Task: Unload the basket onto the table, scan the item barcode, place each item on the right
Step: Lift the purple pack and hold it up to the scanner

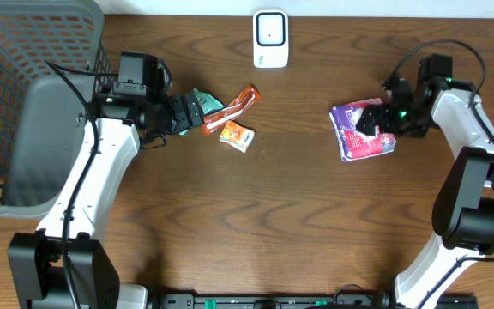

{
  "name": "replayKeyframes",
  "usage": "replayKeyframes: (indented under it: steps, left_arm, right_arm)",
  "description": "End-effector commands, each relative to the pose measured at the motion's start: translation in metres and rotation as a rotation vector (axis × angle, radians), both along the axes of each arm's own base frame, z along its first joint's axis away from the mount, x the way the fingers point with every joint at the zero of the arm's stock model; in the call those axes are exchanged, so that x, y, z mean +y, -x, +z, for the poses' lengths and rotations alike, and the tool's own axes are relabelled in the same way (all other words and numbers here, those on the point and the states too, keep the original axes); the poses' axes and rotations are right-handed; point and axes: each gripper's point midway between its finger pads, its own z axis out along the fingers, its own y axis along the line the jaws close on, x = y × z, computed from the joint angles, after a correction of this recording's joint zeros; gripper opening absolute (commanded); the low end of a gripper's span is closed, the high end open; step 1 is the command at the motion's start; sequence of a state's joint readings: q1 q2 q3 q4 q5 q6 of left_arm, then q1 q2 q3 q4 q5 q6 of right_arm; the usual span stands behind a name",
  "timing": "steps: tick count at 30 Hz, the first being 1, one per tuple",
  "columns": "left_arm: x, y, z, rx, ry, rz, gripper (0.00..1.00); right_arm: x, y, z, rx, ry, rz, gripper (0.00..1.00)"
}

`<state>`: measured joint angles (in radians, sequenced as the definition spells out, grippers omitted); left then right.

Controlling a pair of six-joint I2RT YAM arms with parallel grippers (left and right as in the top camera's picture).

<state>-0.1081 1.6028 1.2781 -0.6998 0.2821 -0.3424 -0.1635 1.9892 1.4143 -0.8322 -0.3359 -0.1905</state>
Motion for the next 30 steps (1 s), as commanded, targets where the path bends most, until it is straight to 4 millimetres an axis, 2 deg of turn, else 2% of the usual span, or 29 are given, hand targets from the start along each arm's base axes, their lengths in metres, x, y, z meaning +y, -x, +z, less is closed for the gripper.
replayKeyframes:
  steps: [1,5,6,8,10,14,18,23,25,26,28,30]
  left_arm:
    - [0.002,0.000,0.003,-0.008,-0.006,0.004,0.98]
    - [0.002,0.000,0.003,-0.008,-0.006,0.004,0.98]
    - [0.002,0.000,0.003,-0.008,-0.006,0.004,0.98]
    - [0.002,0.000,0.003,-0.008,-0.006,0.004,0.98]
    - [0.002,0.000,0.003,-0.008,-0.006,0.004,0.98]
    - [0.002,0.000,0.003,-0.008,-0.006,0.004,0.98]
    - [0.002,0.000,0.003,-0.008,-0.006,0.004,0.98]
    - [0.002,0.000,0.003,-0.008,-0.006,0.004,0.98]
    - [0.002,0.000,0.003,-0.008,-0.006,0.004,0.98]
    - [0.002,0.000,0.003,-0.008,-0.006,0.004,0.98]
    - [0.002,0.000,0.003,-0.008,-0.006,0.004,0.98]
    - [0.002,0.000,0.003,-0.008,-0.006,0.004,0.98]
  right_arm:
    - [0.023,0.007,0.000,-0.019,-0.112,0.069,0.80]
    - [0.029,0.008,0.001,-0.006,-0.151,0.045,0.29]
    - [0.030,0.009,0.001,0.009,-0.158,0.012,0.01]
    - [0.031,0.009,0.001,0.030,-0.168,-0.028,0.01]
    - [0.041,0.008,0.005,0.037,-0.218,-0.053,0.01]
    - [0.082,-0.012,0.042,-0.038,-0.437,-0.015,0.01]
    - [0.102,-0.039,0.069,-0.103,-0.479,-0.050,0.01]
    - [0.133,-0.091,0.116,-0.248,-0.587,-0.155,0.01]
    - [0.146,-0.115,0.138,-0.338,-0.638,-0.209,0.01]
    - [0.152,-0.133,0.151,-0.436,-0.619,-0.257,0.01]
    - [0.157,-0.151,0.161,-0.563,-0.550,-0.303,0.01]
    - [0.160,-0.160,0.162,-0.634,-0.472,-0.377,0.01]
